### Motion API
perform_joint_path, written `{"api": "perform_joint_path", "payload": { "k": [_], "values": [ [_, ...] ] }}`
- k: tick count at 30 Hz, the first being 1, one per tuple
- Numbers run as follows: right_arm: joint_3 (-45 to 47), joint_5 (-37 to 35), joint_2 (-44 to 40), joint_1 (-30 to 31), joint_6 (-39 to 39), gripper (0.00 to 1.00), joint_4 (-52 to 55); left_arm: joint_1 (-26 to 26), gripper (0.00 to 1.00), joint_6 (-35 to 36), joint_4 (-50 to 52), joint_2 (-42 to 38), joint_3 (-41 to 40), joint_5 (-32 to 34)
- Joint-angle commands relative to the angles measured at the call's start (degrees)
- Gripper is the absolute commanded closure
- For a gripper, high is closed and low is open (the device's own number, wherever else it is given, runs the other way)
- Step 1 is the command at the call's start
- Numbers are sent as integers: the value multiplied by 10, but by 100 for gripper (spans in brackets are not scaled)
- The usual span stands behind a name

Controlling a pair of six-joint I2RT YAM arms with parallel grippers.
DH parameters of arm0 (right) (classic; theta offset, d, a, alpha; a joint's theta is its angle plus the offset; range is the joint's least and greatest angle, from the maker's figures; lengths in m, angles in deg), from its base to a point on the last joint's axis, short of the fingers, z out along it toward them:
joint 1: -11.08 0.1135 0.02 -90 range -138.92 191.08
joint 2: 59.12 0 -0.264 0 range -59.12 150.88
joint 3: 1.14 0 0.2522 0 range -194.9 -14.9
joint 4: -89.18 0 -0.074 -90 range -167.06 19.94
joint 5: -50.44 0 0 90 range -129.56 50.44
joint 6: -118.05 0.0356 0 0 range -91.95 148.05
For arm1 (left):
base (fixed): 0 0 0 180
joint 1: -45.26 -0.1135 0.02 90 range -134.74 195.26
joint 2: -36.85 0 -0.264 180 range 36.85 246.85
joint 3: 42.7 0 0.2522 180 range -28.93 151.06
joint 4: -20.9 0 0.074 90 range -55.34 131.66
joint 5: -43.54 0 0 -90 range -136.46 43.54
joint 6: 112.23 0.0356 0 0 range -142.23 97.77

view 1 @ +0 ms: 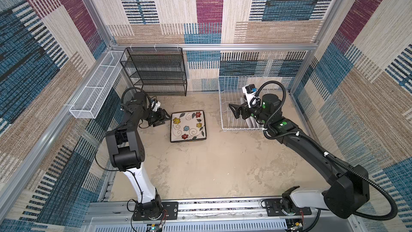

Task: Unload the plates from the dish rack
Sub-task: Place the plate among the plates, then pick up a plate from the dish rack.

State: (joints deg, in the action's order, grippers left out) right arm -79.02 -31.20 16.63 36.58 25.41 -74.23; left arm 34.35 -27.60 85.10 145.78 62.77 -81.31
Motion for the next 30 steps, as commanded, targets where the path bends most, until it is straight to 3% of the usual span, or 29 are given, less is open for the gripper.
{"api": "perform_joint_path", "payload": {
  "k": [1,13,23,30],
  "values": [
    [-1,-55,-13,0,3,0,16,9,40,-19,6,-32,16,-5],
    [41,-116,-59,-11,12,0,88,106,36,-65,5,-106,92,-8],
    [79,-68,-101,-96,60,0,127,239,36,-127,-22,-49,169,-8],
    [85,-69,-101,-113,68,0,146,320,37,-187,-63,18,214,-8]
  ]
}}
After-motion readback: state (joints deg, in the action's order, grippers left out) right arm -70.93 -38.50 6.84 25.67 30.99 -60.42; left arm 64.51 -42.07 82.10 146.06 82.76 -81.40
